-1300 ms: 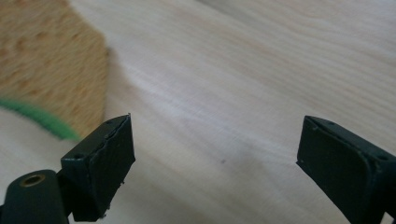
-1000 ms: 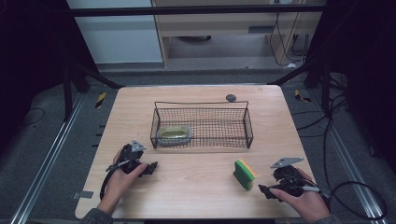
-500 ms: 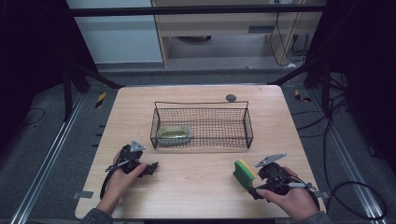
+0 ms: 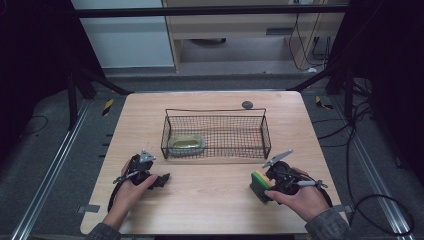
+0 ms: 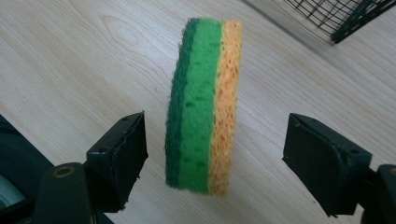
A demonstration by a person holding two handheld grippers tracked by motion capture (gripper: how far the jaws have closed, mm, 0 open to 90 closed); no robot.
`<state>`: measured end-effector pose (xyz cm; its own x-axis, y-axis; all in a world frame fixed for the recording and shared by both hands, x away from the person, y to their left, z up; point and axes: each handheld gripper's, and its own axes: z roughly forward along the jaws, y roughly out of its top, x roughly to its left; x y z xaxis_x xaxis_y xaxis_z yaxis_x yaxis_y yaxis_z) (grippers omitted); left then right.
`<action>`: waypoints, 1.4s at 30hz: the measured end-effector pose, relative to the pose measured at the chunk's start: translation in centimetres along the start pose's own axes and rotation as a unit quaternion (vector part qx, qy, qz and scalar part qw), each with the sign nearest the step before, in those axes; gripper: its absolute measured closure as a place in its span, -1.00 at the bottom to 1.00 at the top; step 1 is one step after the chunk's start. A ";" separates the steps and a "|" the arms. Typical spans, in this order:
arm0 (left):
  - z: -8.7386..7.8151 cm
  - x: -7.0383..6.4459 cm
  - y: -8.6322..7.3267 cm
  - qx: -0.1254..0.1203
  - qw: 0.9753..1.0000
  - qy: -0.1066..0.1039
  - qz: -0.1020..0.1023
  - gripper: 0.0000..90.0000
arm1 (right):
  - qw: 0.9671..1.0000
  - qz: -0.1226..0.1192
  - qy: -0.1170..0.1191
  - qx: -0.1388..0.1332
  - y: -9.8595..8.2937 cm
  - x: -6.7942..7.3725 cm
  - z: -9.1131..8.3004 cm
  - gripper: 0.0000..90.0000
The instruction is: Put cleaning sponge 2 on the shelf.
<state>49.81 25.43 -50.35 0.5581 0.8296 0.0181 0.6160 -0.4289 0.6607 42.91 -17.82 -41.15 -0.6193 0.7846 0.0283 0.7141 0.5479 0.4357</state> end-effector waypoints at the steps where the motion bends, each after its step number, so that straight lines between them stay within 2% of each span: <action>1: 0.0 0.0 0.0 0.000 1.000 0.000 0.000 -1.00 | 1.000 0.000 0.003 0.003 0.2 0.0 0.1 -0.50; 8: 0.0 0.1 0.0 -0.004 1.000 -0.002 0.003 -1.00 | 1.000 0.001 0.011 0.021 1.3 0.2 0.8 -0.46; 13: 0.0 0.1 0.0 -0.003 1.000 -0.002 0.003 -1.00 | 0.999 -0.011 0.005 0.037 2.1 0.5 1.7 -0.38; 17: 0.0 0.1 0.0 -0.004 1.000 -0.002 0.004 -1.00 | 0.999 -0.006 0.009 0.046 2.3 0.1 2.3 -0.20; 24: 0.1 0.1 0.0 -0.005 1.000 -0.003 0.004 -1.00 | 0.998 -0.016 0.030 0.054 2.4 -0.1 2.4 0.36; 27: 0.1 0.1 0.0 -0.005 1.000 -0.003 0.004 -1.00 | 0.998 -0.022 0.034 0.051 2.3 -0.2 2.0 0.42; 29: 0.1 0.1 0.0 -0.006 1.000 -0.003 0.004 -1.00 | 0.998 -0.025 0.033 0.043 2.2 -0.6 1.7 0.42; 33: 0.1 0.1 -0.1 -0.006 1.000 -0.003 0.004 -1.00 | 0.999 -0.015 0.026 0.021 1.9 -1.7 0.6 0.42; 34: 0.1 0.1 -0.1 -0.007 1.000 -0.003 0.004 -1.00 | 1.000 -0.015 0.020 0.010 1.8 -2.4 0.2 0.42; 42: 0.0 0.1 -0.1 -0.007 1.000 -0.002 0.003 -1.00 | 1.000 0.015 0.000 -0.012 1.1 -6.1 -1.7 0.42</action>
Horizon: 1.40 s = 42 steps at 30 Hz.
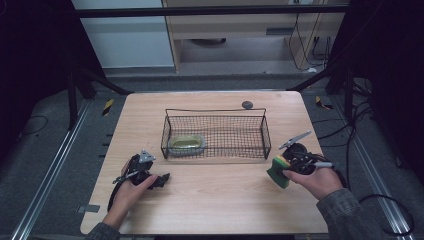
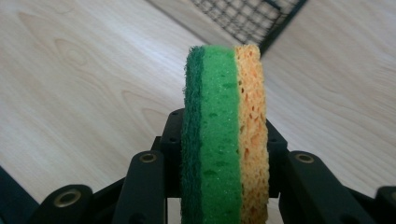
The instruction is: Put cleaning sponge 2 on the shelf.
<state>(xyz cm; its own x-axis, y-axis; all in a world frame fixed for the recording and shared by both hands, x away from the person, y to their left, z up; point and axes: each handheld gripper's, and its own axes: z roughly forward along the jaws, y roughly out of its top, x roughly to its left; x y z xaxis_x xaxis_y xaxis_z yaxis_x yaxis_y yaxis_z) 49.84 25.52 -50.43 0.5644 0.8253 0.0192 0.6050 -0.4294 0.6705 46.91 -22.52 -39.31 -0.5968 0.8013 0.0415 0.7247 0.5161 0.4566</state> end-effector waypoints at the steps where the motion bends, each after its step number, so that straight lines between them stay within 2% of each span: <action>1: 0.0 0.0 0.0 0.000 1.000 0.000 0.000 -1.00 | 1.000 0.002 -0.001 -0.001 0.0 -0.4 -0.2 0.42; 9: 0.0 0.0 0.0 0.001 1.000 0.000 -0.001 -1.00 | 0.999 0.012 -0.023 -0.028 0.6 -3.4 -2.1 0.42; 12: 0.0 0.0 0.0 0.000 1.000 0.000 -0.001 -1.00 | 0.998 0.014 -0.034 -0.048 1.5 -4.6 -3.4 0.42; 18: 0.0 0.0 -0.1 -0.003 1.000 0.001 -0.002 -1.00 | 0.997 0.008 -0.051 -0.059 3.7 -6.2 -5.1 0.42; 27: 0.0 -0.1 -0.3 -0.015 1.000 0.003 -0.003 -1.00 | 0.994 -0.016 -0.077 -0.073 7.5 -7.6 -6.5 0.43; 34: 0.3 -0.2 -0.4 -0.029 0.999 0.008 -0.011 -1.00 | 0.993 -0.023 -0.082 -0.087 9.9 -8.1 -6.7 0.43; 37: 0.3 -0.2 -0.4 -0.029 1.000 0.008 -0.009 -1.00 | 0.992 -0.033 -0.089 -0.087 11.0 -8.1 -6.9 0.43; 40: 0.3 -0.1 -0.3 -0.028 1.000 0.006 -0.006 -1.00 | 0.990 -0.041 -0.092 -0.103 12.0 -8.0 -7.4 0.43; 42: 0.3 -0.1 -0.3 -0.028 1.000 0.006 -0.005 -1.00 | 0.990 -0.039 -0.088 -0.108 12.6 -8.1 -7.5 0.43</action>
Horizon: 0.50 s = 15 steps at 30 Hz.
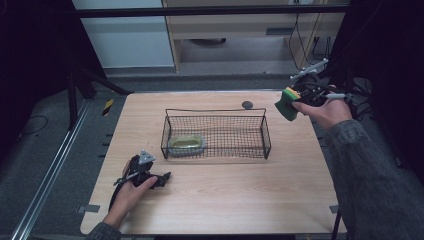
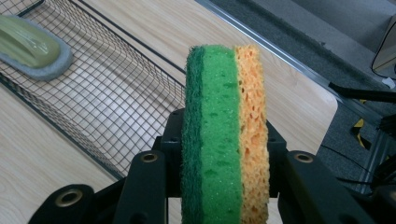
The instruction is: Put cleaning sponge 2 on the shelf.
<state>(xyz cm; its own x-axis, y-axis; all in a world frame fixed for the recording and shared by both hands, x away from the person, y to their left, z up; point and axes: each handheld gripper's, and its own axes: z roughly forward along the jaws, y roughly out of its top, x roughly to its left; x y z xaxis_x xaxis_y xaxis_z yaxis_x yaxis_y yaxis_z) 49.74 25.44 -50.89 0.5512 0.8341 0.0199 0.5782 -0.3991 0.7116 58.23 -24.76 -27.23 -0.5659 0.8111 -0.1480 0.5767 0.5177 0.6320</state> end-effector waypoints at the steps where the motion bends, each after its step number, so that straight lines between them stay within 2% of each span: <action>1: 0.0 0.0 0.0 0.000 1.000 0.000 0.000 -1.00 | 1.000 0.000 0.000 0.001 0.2 0.0 0.1 0.43; 7: 0.0 0.0 0.0 0.000 1.000 0.000 0.000 -1.00 | 1.000 -0.005 0.000 0.014 1.5 0.4 1.6 0.43; 15: 0.0 0.0 0.0 0.002 1.000 0.000 0.000 -1.00 | 1.000 -0.009 0.009 0.018 3.3 0.7 3.5 0.44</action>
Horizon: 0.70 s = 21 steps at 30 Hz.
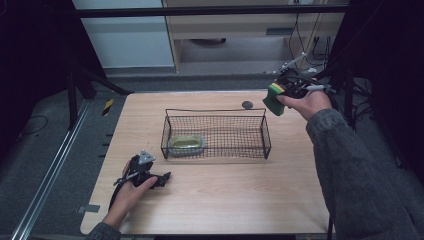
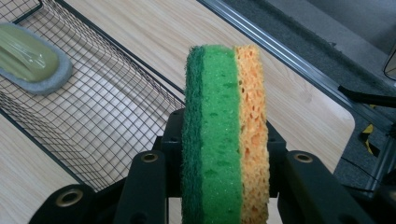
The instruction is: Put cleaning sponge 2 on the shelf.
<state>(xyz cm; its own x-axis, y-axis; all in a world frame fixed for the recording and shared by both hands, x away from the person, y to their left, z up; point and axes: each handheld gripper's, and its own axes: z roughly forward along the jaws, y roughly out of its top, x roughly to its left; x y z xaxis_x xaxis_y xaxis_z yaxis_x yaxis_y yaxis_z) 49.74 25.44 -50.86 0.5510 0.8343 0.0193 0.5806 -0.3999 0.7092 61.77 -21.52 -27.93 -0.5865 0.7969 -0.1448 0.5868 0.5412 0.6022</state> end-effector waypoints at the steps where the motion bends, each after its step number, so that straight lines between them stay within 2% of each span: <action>1: 0.0 0.0 0.0 0.000 1.000 0.000 0.000 -1.00 | 1.000 -0.001 0.001 0.000 0.1 0.1 0.2 0.44; 10: 0.0 0.0 0.0 0.001 1.000 0.000 0.000 -1.00 | 1.000 -0.011 0.010 0.001 0.9 1.2 2.1 0.44; 21: 0.0 0.0 0.0 0.001 1.000 -0.002 0.001 -1.00 | 0.999 -0.023 0.030 0.011 0.9 2.2 4.2 0.44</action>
<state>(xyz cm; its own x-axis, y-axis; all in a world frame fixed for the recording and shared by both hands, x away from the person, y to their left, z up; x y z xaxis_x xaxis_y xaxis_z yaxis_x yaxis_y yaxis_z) 49.79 25.46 -50.85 0.5548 0.8318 0.0187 0.5797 -0.4026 0.7084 63.39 -18.17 -30.96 -0.6446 0.7544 -0.1245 0.5710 0.5832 0.5778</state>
